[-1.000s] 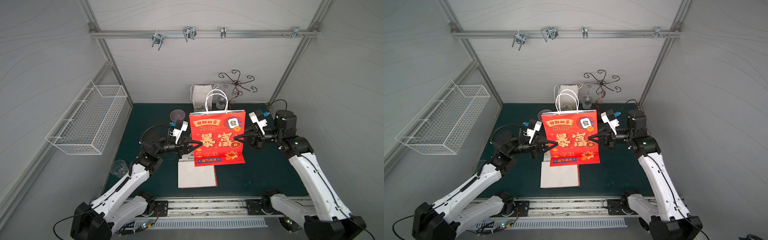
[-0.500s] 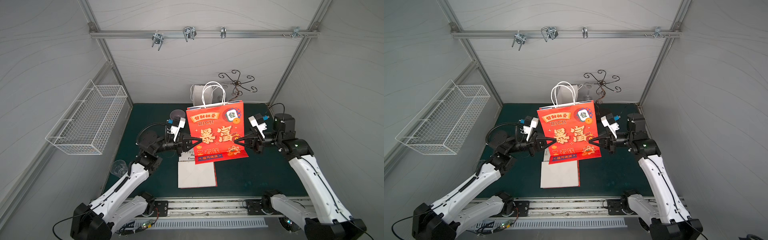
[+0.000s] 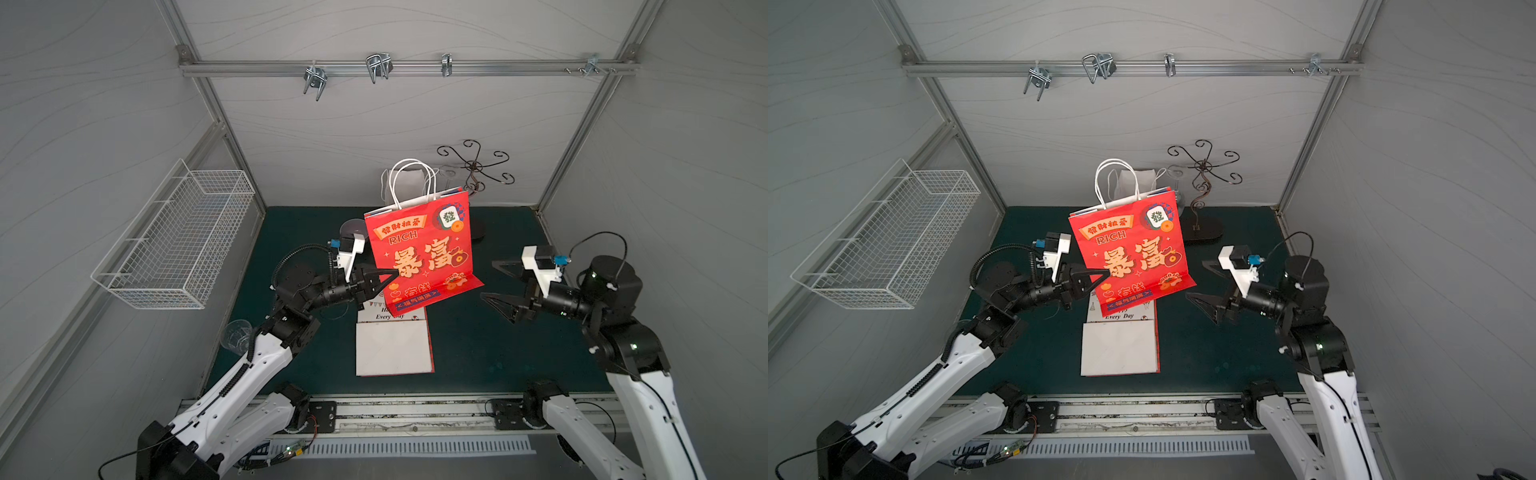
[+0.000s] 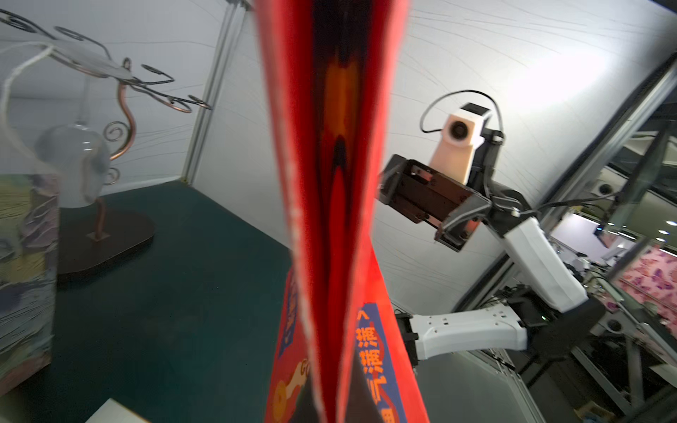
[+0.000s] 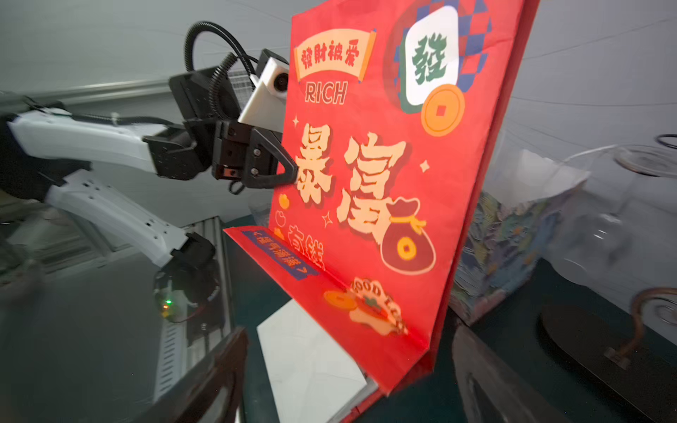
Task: Put away the paper bag
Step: Press the paper bag.
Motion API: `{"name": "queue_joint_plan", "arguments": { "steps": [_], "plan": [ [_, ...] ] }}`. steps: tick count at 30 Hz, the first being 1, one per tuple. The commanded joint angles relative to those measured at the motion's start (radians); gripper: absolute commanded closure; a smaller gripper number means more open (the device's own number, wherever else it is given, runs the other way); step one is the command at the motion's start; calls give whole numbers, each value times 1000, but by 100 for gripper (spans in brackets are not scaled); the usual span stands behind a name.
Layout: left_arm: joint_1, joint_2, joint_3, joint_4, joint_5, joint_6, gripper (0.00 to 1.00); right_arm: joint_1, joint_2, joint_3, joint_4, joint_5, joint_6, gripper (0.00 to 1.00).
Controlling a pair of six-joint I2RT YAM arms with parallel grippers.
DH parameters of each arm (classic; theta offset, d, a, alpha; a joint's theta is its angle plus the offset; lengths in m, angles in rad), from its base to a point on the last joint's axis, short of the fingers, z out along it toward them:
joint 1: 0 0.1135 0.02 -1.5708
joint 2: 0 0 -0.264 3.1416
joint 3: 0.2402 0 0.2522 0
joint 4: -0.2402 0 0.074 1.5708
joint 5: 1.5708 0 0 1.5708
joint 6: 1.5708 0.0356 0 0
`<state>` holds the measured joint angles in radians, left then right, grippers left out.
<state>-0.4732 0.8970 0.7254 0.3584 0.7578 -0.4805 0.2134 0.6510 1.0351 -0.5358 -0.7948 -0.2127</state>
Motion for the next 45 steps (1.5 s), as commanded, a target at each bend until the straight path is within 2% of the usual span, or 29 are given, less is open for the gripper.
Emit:
{"name": "queue_joint_plan", "arguments": {
  "steps": [1, 5, 8, 12, 16, 20, 25, 27, 34, 38, 40, 41, 43, 45],
  "plan": [
    [0, -19, 48, -67, -100, 58, 100, -5, -45, -88, -52, 242, -104, 12],
    [0, -7, 49, 5, -41, -11, 100, -5, -43, -156, -68, 186, -163, 12],
    [-1, 7, 52, 96, 36, -75, 100, -4, -8, -170, -39, 41, -171, 11],
    [-1, 32, 58, 235, 139, -190, 100, -5, 80, -116, -10, -172, -169, 9],
    [0, 54, 53, 332, 208, -272, 100, -4, 131, -79, 47, -218, -148, 8],
    [-1, 88, 32, 456, 251, -379, 100, -5, 185, -37, 78, -378, -90, 12],
    [-1, 98, 16, 500, 257, -410, 100, 14, 218, -12, 126, -526, -22, 30],
    [-1, 96, 15, 483, 256, -396, 100, 28, 238, 8, 118, -554, -28, 42],
    [-2, 89, 30, 347, 240, -324, 100, 77, 296, 40, 127, -576, -21, 72],
    [-2, 85, 32, 322, 218, -302, 100, 91, 309, 43, 136, -577, -14, 100],
    [-2, 68, 51, 248, 155, -231, 100, 92, 305, 43, 135, -563, -10, 100],
    [-2, 47, 60, 186, 89, -187, 93, 92, 300, 43, 133, -556, -12, 100],
    [-2, 6, 52, 156, -1, -114, 65, 91, 290, 45, 128, -533, -14, 100],
    [-2, -45, 52, 78, -151, -35, 41, 90, 283, 55, 100, -494, -29, 100]
  ]
}}
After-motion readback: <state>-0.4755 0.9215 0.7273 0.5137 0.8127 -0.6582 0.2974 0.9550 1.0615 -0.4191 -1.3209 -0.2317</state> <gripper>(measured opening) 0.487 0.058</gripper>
